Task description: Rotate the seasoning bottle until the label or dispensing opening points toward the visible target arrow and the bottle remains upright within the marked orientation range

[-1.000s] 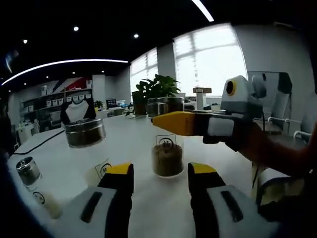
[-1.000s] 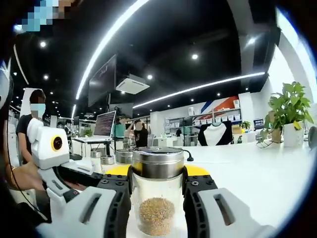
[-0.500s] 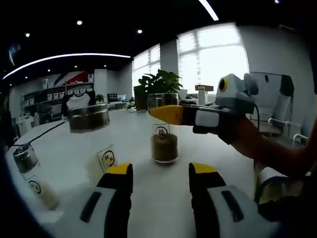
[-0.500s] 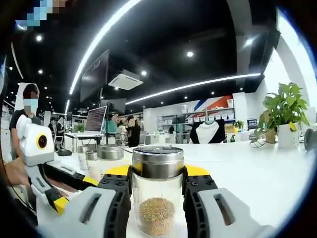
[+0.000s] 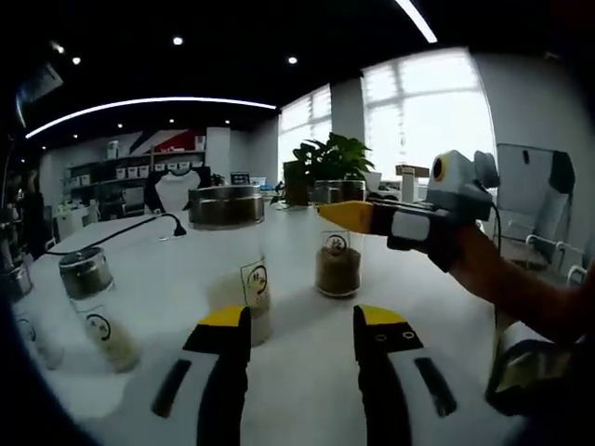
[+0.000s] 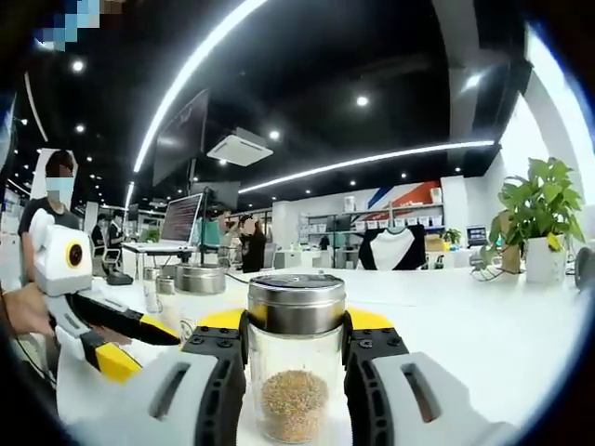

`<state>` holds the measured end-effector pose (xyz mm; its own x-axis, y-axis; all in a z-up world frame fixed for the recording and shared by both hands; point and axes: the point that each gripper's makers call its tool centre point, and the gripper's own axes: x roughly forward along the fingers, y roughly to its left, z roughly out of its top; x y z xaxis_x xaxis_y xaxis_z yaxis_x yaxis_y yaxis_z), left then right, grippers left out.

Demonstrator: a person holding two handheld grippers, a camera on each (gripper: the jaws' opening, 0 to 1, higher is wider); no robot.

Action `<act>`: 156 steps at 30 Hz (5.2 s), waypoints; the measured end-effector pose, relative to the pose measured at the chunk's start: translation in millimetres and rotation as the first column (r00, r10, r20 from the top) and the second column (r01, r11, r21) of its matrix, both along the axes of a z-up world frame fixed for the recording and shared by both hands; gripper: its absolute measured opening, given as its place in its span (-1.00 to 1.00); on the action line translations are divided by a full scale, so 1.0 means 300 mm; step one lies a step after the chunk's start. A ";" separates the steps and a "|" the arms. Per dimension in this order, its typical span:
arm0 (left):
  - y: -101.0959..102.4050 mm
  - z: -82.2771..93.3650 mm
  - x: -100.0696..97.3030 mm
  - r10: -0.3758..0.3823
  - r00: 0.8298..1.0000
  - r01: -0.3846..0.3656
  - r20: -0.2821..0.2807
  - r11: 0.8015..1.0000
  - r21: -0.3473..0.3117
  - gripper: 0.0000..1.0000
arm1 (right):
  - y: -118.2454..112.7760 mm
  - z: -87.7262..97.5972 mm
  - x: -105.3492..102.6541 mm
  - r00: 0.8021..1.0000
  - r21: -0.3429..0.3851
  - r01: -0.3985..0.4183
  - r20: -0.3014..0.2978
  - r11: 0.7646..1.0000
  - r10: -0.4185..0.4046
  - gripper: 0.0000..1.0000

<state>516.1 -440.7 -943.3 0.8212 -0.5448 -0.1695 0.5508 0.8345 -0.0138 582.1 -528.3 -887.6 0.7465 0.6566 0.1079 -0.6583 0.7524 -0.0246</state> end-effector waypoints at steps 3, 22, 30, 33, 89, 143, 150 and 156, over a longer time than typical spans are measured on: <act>0.008 -0.001 0.006 0.010 1.000 -0.010 -0.002 1.000 -0.001 -0.10 | 0.001 -0.007 0.001 1.000 0.004 -0.017 -0.003 1.000 0.017 -0.26; 0.073 -0.009 0.062 0.126 0.992 -0.126 -0.010 0.992 -0.007 -0.04 | -0.001 -0.010 -0.016 0.995 0.008 -0.091 0.040 0.996 0.090 -0.23; 0.078 -0.006 0.105 0.175 0.985 -0.175 0.010 0.985 0.007 0.00 | -0.007 -0.040 -0.016 1.000 -0.041 0.017 0.009 0.999 -0.017 -0.13; 0.078 -0.007 0.120 0.190 0.982 -0.191 0.021 0.981 0.025 0.02 | 0.003 -0.057 -0.019 1.000 -0.039 0.016 -0.010 0.999 -0.016 -0.11; 0.068 0.012 0.184 -0.121 0.992 0.120 0.044 0.992 0.045 -0.21 | 0.031 -0.064 -0.052 0.937 -0.063 -0.348 -0.063 0.935 0.344 -0.23; 0.111 -0.002 0.177 -0.039 0.999 0.039 0.000 0.997 0.064 0.03 | -0.034 -0.096 0.008 0.989 -0.089 -0.097 -0.124 0.991 0.086 0.18; 0.135 0.022 0.155 0.021 0.999 -0.023 0.030 0.997 0.080 0.04 | -0.043 -0.049 -0.022 0.996 -0.088 -0.013 -0.084 0.996 0.006 0.20; 0.153 0.047 0.111 0.041 0.998 -0.046 0.055 0.994 0.095 0.04 | -0.039 -0.031 -0.063 0.997 -0.089 0.016 -0.074 0.996 -0.023 0.20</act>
<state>549.5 -394.9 -929.4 0.8529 -0.4917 -0.1754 0.5118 0.8537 0.0958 563.2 -539.9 -896.8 0.7630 0.6464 -0.0061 -0.6460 0.7621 -0.0426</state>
